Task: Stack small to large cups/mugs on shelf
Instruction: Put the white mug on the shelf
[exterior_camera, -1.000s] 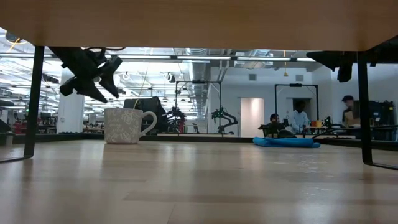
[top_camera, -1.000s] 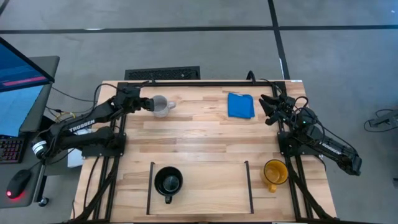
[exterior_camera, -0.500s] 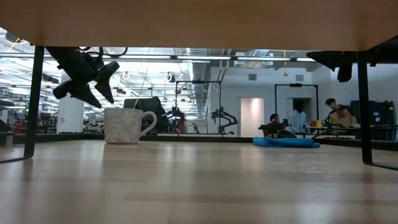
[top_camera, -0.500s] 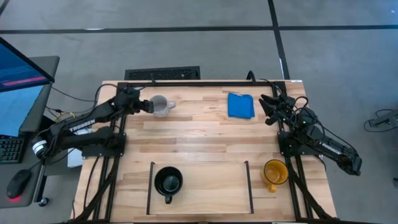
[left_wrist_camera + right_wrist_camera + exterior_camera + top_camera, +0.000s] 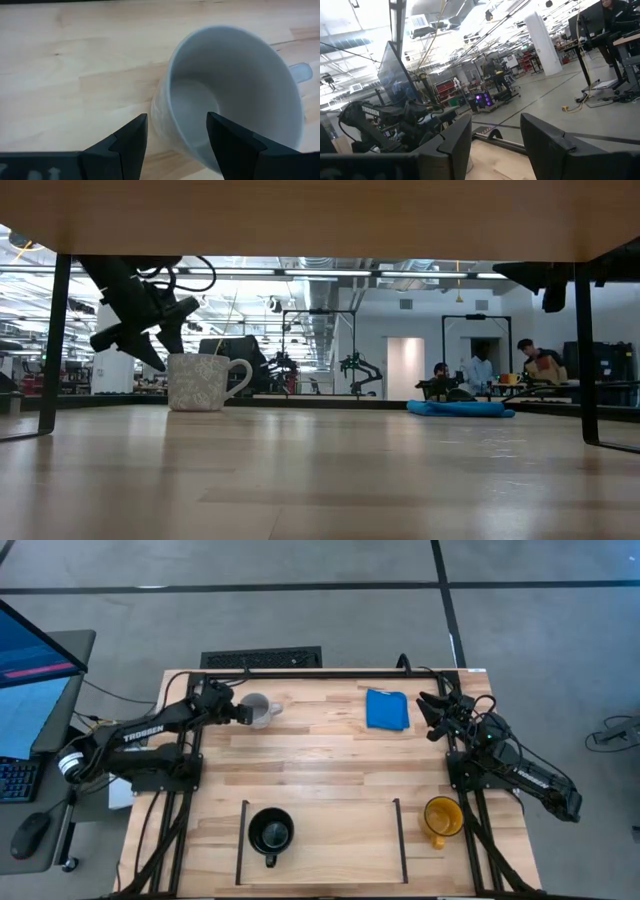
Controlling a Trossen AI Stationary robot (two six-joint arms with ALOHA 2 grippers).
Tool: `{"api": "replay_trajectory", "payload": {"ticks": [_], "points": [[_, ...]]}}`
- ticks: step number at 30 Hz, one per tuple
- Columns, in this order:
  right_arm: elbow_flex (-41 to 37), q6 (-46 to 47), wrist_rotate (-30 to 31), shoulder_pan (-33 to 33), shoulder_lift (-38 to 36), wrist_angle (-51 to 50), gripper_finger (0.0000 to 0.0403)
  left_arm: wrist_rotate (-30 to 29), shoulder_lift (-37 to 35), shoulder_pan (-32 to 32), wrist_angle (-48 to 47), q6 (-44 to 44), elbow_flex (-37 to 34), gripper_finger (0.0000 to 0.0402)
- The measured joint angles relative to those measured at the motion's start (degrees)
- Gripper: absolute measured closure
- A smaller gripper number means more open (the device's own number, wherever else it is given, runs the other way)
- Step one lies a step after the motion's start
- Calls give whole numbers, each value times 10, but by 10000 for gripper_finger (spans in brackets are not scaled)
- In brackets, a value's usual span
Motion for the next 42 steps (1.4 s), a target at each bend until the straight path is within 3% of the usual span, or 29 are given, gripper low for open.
{"api": "replay_trajectory", "payload": {"ticks": [6,15,21,33,42], "points": [[0,0,0,0,0,0,209,40,17,0,38,12,-1,223],[0,0,0,0,0,0,209,85,47,0,89,13,-1,335],[0,0,0,0,0,0,211,167,71,0,129,37,1,388],[0,0,0,0,0,0,209,180,152,-64,126,34,91,368],[0,0,0,0,0,0,211,147,254,-124,29,78,193,392]]}}
